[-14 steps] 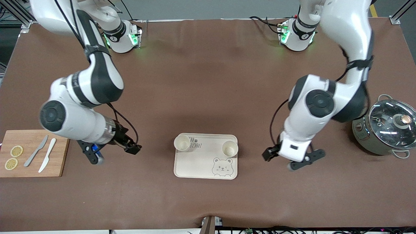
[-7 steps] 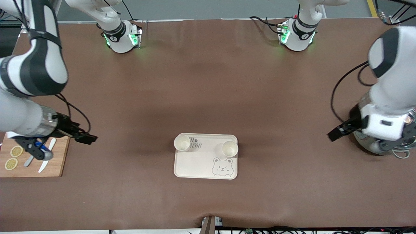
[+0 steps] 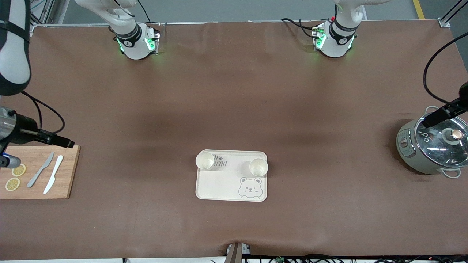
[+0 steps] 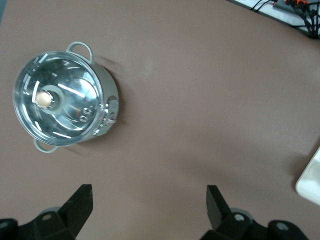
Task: Place white IKEA cup upright on tray with both arms
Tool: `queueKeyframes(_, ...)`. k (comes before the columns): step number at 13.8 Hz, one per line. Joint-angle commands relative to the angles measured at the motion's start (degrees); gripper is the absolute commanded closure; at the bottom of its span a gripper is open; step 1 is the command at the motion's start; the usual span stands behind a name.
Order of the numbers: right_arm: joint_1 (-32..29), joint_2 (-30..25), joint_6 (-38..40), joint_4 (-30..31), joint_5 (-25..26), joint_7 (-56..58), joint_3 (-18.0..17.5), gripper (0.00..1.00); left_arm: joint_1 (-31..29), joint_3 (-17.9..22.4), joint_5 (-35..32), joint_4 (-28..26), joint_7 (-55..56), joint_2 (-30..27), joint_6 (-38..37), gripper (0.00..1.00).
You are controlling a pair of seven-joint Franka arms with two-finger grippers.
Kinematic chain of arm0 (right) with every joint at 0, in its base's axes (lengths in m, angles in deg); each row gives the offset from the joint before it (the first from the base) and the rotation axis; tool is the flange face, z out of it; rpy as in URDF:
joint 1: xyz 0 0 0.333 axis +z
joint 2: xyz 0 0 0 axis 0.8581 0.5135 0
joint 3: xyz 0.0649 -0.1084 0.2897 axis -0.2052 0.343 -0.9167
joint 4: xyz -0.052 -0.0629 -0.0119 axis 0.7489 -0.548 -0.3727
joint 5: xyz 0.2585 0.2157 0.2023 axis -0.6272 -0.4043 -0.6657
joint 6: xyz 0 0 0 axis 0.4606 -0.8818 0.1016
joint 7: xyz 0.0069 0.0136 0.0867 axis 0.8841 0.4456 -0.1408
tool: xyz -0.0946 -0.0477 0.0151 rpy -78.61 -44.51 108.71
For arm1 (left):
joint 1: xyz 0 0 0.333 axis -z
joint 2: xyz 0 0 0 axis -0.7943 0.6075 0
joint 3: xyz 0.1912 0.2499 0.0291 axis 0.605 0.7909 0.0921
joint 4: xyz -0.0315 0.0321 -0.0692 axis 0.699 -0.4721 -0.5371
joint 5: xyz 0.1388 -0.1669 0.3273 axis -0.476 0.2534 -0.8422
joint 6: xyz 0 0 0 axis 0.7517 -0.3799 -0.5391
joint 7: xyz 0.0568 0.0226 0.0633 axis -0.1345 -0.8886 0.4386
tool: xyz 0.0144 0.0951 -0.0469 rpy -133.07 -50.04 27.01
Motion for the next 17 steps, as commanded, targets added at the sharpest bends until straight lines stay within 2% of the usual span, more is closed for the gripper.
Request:
queueKeyframes(1,-1.1,-7.8,1.8,5.9,1.8,5.4,-1.2,0.00,-3.8,-0.6,1.3,-2.1,-5.4,-2.5,-0.1,0.00)
queueKeyframes(3,0.0,-11.9,3.0,7.9,5.3,5.4,-1.9,0.00,-3.9,-0.9,1.3,-2.6,-5.6,-3.8,-1.0,0.00)
queueKeyframes(6,0.2,-13.1,7.6,6.9,5.8,5.7,-1.7,0.00,-3.9,-2.3,1.6,-3.5,-6.3,-5.8,-1.3,0.00)
queueKeyframes(7,0.3,-14.4,7.7,8.1,5.7,6.0,-1.8,0.00,-3.9,-2.5,2.1,-4.1,-7.9,-6.5,-1.4,0.00)
queueKeyframes(8,0.2,-17.1,6.0,12.0,5.7,6.4,-1.8,0.00,-3.2,-1.9,3.6,-5.2,-11.1,-7.5,-1.5,0.00)
queueKeyframes(9,0.5,-19.9,1.8,16.3,5.7,8.4,-1.8,0.00,-1.8,0.1,4.3,-6.9,-13.5,-8.3,-1.4,0.00)
queueKeyframes(10,0.2,-22.1,0.4,19.3,5.7,11.5,-1.8,0.00,2.3,4.3,4.3,-8.2,-13.8,-9.7,-1.3,0.00)
queueKeyframes(11,-0.1,-22.5,0.0,19.8,5.7,13.5,-1.6,0.00,5.6,7.3,4.2,-9.3,-13.8,-10.5,-1.3,0.00)
queueKeyframes(14,0.0,-22.3,1.8,16.8,7.5,13.3,-1.9,0.00,6.3,7.8,4.2,-11.5,-13.8,-12.8,-1.2,0.00)
queueKeyframes(17,-0.4,-21.4,3.9,13.2,9.3,13.2,-1.7,0.00,6.1,7.6,4.3,-11.0,-13.9,-12.6,-0.5,0.00)
